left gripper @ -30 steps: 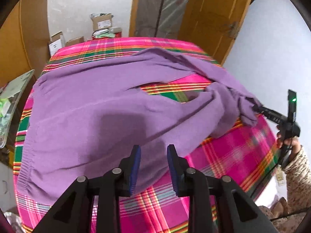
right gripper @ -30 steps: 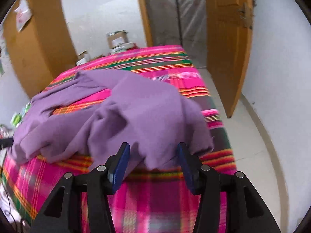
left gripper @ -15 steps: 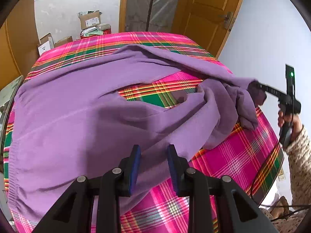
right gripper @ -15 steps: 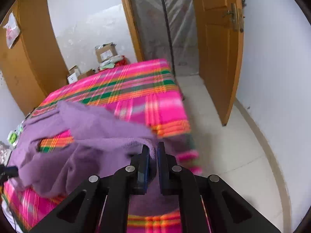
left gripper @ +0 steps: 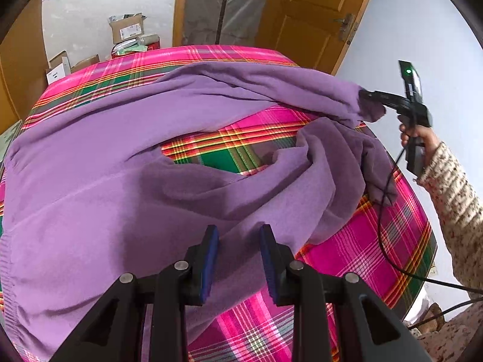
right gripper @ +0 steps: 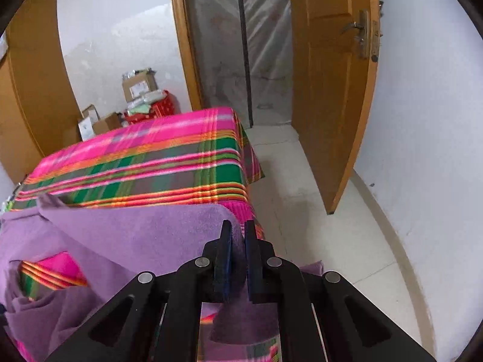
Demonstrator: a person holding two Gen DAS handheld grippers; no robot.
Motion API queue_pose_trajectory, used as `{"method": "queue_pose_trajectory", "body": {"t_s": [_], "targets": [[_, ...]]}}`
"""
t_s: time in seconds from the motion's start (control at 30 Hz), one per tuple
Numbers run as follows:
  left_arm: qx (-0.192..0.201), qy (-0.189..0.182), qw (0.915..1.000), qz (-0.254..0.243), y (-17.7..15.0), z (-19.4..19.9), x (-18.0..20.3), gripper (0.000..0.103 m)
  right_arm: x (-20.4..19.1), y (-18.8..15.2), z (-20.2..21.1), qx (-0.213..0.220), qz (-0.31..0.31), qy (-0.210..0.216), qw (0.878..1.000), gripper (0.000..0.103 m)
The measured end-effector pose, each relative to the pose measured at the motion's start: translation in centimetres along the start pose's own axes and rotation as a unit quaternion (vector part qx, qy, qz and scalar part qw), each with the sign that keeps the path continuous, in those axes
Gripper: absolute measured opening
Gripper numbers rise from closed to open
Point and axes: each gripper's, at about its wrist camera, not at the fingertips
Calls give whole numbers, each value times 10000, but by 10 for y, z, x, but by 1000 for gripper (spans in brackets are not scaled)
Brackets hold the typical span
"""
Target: Fold clothes
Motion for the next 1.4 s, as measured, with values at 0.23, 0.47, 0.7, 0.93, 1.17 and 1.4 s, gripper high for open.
{"method": "queue_pose_trajectory", "body": {"t_s": [0.23,0.47,0.7,0.93,1.17,1.4], "targets": [[86,-50,9999,45,-2,1,0,29,5,1,-24,-242,-97,-110,9996,9],[205,-128,9997,-59,-10,13,3,29,6,-19,24,-24,-119,265,9996,27],[244,-111,9994,-206,-27,26,9,29,-2,-63,87,56,-153,1171,9930,42],[238,281,9987,-351,-48,32,9,29,-29,-140,101,-481,-216,1906,9803,58],[130,537,9976,-425,-58,21,12,29,-49,-156,86,-707,-500,1981,9763,59],[-100,1013,9934,-535,-58,-3,13,29,-75,-150,66,-709,-327,1693,9825,50]]}}
Point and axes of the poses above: each gripper's, at about its wrist camera, not at the fingertips, and z roughly against the way its jaws point, x to its right, y to its top, and after that the axes turned 7 degrees about -x, right-handed
